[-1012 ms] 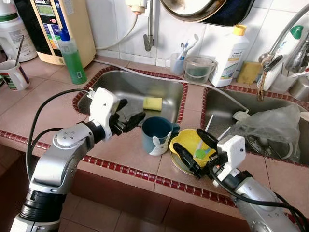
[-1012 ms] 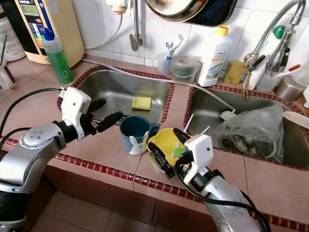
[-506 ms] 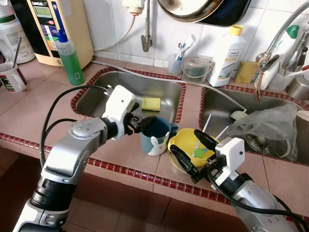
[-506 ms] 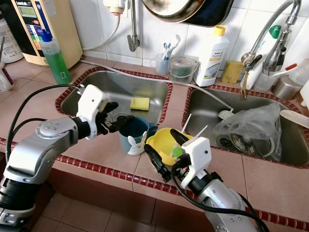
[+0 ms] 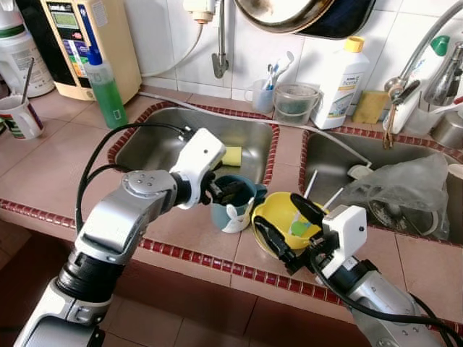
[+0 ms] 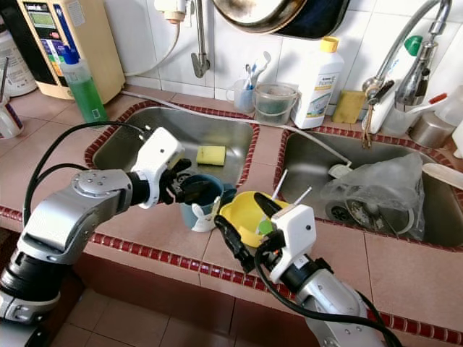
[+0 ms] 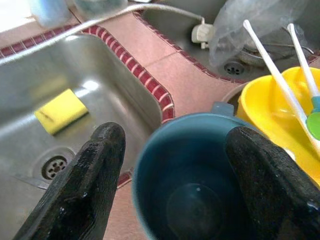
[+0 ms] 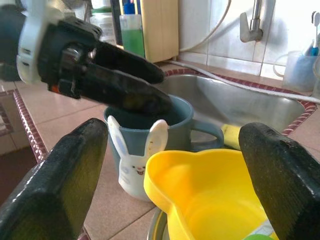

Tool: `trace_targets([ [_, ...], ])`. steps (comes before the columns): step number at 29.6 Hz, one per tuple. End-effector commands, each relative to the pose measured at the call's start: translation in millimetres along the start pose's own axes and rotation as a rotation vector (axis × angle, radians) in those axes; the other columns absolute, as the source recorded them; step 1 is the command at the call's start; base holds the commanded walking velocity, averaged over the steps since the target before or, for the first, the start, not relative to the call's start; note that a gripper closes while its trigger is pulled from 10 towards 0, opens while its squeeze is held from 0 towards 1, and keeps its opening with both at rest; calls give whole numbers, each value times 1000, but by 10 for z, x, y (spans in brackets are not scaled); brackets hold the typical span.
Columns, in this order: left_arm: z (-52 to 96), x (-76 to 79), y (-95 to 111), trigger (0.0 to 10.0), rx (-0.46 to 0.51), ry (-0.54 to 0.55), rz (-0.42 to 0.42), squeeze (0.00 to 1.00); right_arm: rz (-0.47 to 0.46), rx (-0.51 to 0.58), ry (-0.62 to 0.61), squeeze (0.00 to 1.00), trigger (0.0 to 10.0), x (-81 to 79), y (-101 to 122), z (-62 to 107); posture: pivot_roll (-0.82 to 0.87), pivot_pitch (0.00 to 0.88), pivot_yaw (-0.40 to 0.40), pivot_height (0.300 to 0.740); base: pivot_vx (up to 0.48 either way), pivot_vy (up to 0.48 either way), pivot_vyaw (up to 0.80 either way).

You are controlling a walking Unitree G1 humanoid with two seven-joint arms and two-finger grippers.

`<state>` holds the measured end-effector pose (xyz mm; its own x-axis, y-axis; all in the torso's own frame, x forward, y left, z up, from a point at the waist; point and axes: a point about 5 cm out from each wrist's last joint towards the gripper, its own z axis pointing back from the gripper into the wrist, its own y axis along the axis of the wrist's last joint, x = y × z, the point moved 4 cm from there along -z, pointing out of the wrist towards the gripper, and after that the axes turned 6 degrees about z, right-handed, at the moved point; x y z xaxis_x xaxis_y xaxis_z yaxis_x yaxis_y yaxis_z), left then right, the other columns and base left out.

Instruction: Kitchen organization

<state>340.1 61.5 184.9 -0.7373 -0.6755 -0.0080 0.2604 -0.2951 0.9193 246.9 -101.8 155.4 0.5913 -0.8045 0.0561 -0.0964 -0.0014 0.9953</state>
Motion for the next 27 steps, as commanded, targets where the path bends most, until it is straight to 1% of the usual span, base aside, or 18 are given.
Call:
trace_targets([
  [1,-24,-11,26,10000,-24,14,-10,0,4,12,3,0,10000,-39,56,4,-24,0,49,740,0,0,0],
  [11,-80,-67,-17,10000,-67,63,41,0,-5,15,-7,0,10000,-62,66,4,-28,0,55,740,0,0,0],
  [15,-87,-121,-57,10000,-85,96,99,0,-7,16,-12,0,10000,-62,75,3,-28,0,58,740,0,0,0],
  [19,-72,-154,-74,10000,-83,108,126,0,-9,16,-14,0,10000,-60,77,1,-25,0,56,740,0,0,0],
  [20,-70,-163,-73,1725,-81,114,137,0,-9,15,-14,0,10000,-60,74,0,-25,0,56,740,0,0,0],
  [22,-62,-177,-53,1725,-65,119,139,0,-10,15,-14,0,10000,-60,73,-3,-25,0,56,740,0,0,0],
  [23,-56,-187,-28,0,-54,125,137,0,-9,15,-14,0,10000,-58,77,-4,-22,0,54,740,0,0,0],
  [25,-49,-189,-14,0,-51,123,138,0,-9,15,-15,0,10000,-54,79,-8,-20,0,53,740,0,0,0],
  [27,-40,-173,-9,0,-56,110,122,0,-9,16,-17,0,10000,-48,82,-12,-18,0,52,740,0,0,0],
])
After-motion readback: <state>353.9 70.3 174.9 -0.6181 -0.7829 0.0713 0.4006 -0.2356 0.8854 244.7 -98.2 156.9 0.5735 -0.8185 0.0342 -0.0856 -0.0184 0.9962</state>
